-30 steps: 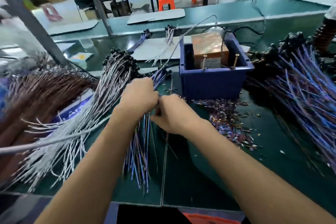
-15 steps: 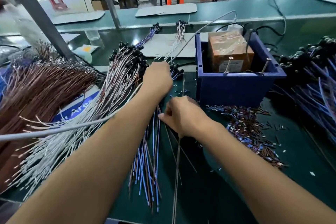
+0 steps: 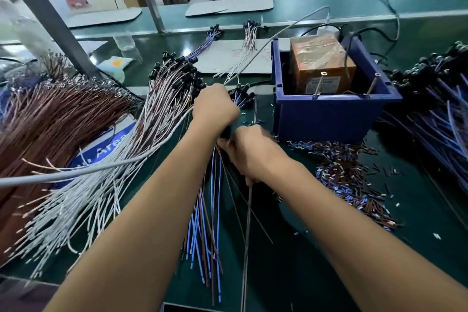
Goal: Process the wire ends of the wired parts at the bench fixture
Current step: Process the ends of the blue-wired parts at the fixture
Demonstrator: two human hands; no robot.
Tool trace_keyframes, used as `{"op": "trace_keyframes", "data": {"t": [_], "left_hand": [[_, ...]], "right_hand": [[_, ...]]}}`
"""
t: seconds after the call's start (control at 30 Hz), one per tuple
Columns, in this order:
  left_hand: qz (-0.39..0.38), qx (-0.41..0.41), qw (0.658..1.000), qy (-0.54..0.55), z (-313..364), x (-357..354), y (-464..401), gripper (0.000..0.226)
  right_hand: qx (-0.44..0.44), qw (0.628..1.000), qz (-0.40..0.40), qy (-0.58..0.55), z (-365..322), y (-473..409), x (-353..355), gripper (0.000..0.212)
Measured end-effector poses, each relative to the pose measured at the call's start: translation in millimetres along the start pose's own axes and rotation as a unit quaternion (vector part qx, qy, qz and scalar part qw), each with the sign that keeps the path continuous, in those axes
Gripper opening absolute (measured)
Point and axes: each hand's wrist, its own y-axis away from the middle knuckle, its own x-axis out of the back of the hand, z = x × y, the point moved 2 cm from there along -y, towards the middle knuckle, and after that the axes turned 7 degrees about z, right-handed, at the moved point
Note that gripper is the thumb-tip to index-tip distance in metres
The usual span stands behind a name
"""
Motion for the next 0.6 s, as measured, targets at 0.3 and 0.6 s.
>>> {"op": "trace_keyframes", "data": {"t": [0.3, 0.6], "left_hand": [[-0.064, 0.165, 0.862, 0.474, 8.1, 21.1, 21.5, 0.009], [-0.085, 0.107, 0.724, 0.676, 31.9, 55.3, 55.7, 0.011]], "right_hand": [[-0.047, 0.996, -0.026, -0.073, -1.4, 10.6, 7.4, 0.060], [0.040, 0.963, 0.027, -0.264, 5.6, 26.3, 8.7, 0.027]]}}
